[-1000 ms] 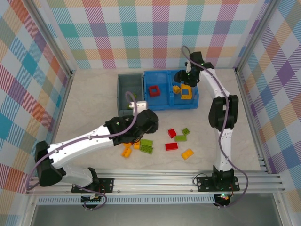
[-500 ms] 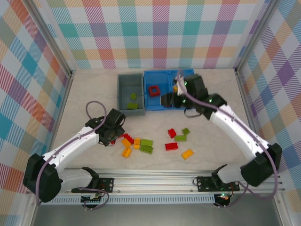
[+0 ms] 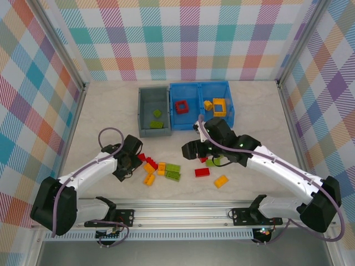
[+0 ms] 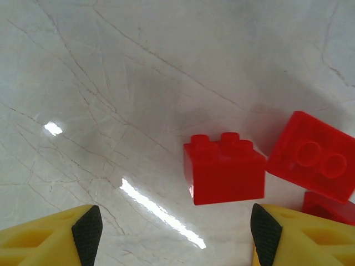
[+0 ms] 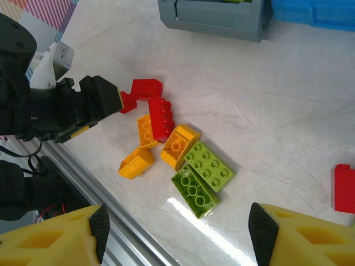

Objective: Sort the legos into containers by color

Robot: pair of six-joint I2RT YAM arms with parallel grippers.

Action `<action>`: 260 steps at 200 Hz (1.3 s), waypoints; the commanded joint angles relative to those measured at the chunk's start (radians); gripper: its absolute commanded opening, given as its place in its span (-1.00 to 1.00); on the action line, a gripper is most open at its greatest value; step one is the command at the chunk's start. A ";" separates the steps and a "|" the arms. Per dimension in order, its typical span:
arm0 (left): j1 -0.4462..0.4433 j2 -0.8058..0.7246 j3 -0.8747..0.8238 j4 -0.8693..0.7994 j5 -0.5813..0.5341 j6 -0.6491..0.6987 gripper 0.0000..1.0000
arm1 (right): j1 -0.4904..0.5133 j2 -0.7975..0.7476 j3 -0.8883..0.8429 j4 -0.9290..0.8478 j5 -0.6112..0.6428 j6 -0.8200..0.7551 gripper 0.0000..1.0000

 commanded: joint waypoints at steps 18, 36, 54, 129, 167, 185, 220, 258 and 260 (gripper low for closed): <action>0.022 0.030 0.016 0.061 0.000 0.031 0.47 | 0.006 -0.007 0.002 0.033 0.006 0.020 0.38; 0.023 0.057 0.017 0.075 0.001 0.043 0.46 | 0.006 -0.005 -0.004 0.037 0.005 0.026 0.38; 0.031 0.089 0.014 0.081 -0.004 0.049 0.43 | 0.006 -0.001 -0.003 0.038 0.004 0.027 0.37; 0.063 0.093 -0.029 0.130 -0.036 0.091 0.07 | 0.007 0.002 0.001 0.039 0.001 0.034 0.37; 0.078 0.121 -0.022 0.155 -0.046 0.116 -0.23 | 0.008 0.005 0.000 0.044 0.000 0.041 0.37; 0.077 0.088 -0.011 0.128 -0.059 0.118 -0.36 | 0.008 -0.004 0.004 0.043 -0.008 0.037 0.37; -0.005 -0.124 0.120 -0.023 -0.117 0.130 -0.39 | 0.008 -0.098 0.015 0.036 0.078 0.025 0.37; -0.197 0.141 0.556 -0.052 -0.086 0.265 -0.37 | 0.005 -0.184 -0.022 0.063 0.294 0.076 0.39; -0.206 0.163 0.583 -0.052 -0.088 0.274 -0.37 | 0.005 -0.185 -0.022 0.064 0.301 0.080 0.39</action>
